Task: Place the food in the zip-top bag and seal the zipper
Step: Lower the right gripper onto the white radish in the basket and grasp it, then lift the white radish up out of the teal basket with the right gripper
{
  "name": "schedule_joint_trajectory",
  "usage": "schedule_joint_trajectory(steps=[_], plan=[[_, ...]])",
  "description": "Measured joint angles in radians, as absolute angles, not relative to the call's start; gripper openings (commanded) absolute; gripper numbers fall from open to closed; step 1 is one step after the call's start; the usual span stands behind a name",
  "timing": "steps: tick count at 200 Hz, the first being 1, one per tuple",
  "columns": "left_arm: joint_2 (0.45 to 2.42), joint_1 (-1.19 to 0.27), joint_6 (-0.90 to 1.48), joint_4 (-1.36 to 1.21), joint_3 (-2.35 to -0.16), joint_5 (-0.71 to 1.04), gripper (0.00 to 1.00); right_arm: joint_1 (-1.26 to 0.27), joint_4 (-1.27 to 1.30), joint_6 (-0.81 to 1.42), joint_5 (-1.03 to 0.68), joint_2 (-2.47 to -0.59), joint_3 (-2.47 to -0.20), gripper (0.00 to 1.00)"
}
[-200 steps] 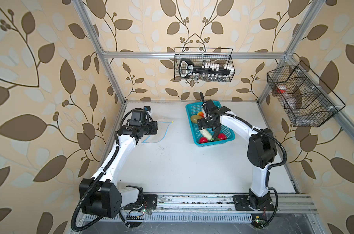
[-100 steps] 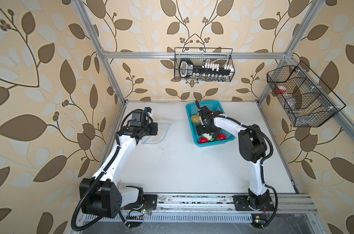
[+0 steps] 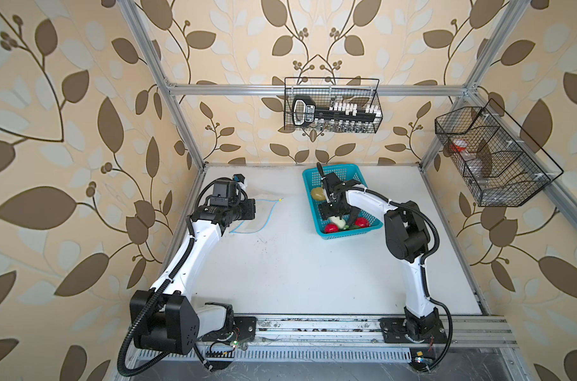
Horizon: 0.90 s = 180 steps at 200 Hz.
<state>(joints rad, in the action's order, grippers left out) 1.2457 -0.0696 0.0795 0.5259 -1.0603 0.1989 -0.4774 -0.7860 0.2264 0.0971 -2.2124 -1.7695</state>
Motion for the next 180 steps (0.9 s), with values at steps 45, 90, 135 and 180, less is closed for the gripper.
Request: schedule_joint_trajectory(steps=[45, 90, 135, 180], plan=[[1.246, -0.051, 0.080, 0.526, -1.057, 0.208, 0.00, -0.476, -0.786, 0.224, 0.101, -2.213, -1.779, 0.64], [1.246, -0.024, 0.083, 0.525, -1.057, 0.221, 0.00, -0.470, -0.786, 0.216, 0.100, -2.213, -1.781, 0.44], [1.246, -0.018, 0.086, 0.525, -1.057, 0.237, 0.00, -0.459, -0.775, 0.224, 0.088, -2.208, -1.776, 0.41], [1.246, -0.018, 0.089, 0.525, -1.057, 0.256, 0.00, -0.446, -0.749, 0.247, 0.062, -2.169, -1.746, 0.40]])
